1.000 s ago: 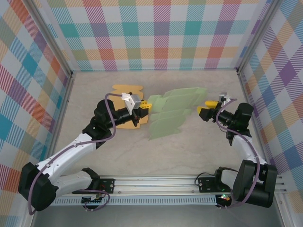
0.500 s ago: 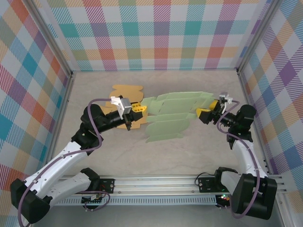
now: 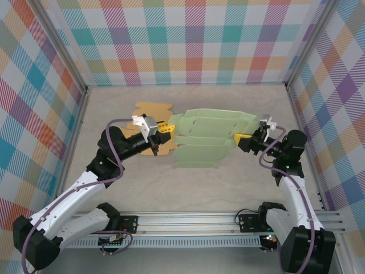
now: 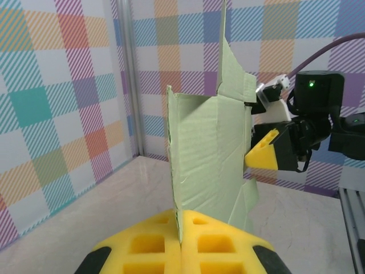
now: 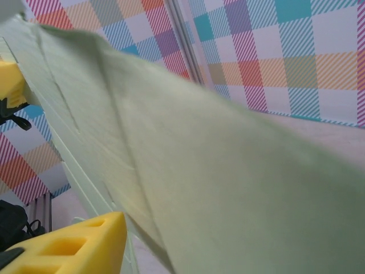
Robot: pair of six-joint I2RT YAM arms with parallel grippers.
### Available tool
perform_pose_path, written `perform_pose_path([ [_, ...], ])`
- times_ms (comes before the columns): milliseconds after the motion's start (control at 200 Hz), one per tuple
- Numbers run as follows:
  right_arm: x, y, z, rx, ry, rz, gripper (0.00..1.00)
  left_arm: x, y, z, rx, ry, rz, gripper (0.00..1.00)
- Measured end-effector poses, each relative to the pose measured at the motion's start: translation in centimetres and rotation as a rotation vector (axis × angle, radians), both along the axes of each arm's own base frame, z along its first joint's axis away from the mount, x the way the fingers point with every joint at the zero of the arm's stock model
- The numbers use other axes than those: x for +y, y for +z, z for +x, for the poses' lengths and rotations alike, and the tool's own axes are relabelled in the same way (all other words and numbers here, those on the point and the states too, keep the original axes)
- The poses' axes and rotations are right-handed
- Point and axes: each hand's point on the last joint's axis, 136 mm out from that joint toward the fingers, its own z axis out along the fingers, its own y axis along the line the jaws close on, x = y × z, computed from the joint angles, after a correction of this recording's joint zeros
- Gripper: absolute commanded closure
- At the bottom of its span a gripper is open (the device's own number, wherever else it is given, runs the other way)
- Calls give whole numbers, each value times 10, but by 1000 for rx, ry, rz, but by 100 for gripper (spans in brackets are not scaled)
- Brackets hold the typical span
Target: Fold the paper box
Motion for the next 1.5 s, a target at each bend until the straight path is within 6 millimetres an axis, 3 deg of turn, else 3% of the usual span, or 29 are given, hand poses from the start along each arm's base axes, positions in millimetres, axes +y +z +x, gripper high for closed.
perform_pose_path([
  [265, -2, -2, 2, -6, -23, -7, 65, -3, -18, 16, 45, 44, 28, 100],
  [360, -2, -2, 1, -16, -23, -11, 93, -5, -26, 23, 65, 59, 41, 100],
  [540, -2, -6, 1, 0, -25, -11, 100, -8, -40, 33, 98, 78, 64, 100],
  [575, -2, -6, 1, 1, -24, -12, 100, -8, -41, 35, 103, 83, 68, 89],
  [650, 0, -8, 1, 1, -22, -18, 100, -8, -41, 38, 110, 93, 89, 48],
  [700, 2, -10, 1, 2, -20, -25, 100, -8, -38, 41, 114, 101, 109, 29],
  [795, 7, -17, -1, 14, -6, -44, 100, -5, -21, 43, 90, 121, 134, 12],
  [915, 15, -23, -4, 25, 19, -67, 100, 2, 12, 44, 20, 158, 146, 7],
  [1085, 20, -24, -7, 21, 40, -84, 100, 8, 56, 35, -124, 171, 176, 8],
  [1245, 24, -27, -10, 24, 56, -91, 100, -5, 85, 45, -217, 139, 260, 8],
  [1380, 27, -26, -12, 26, 75, -93, 100, -28, 80, 68, -212, 82, 362, 8],
  [1500, 35, -19, -17, 15, 113, -101, 100, -46, 54, 88, -186, 30, 460, 7],
])
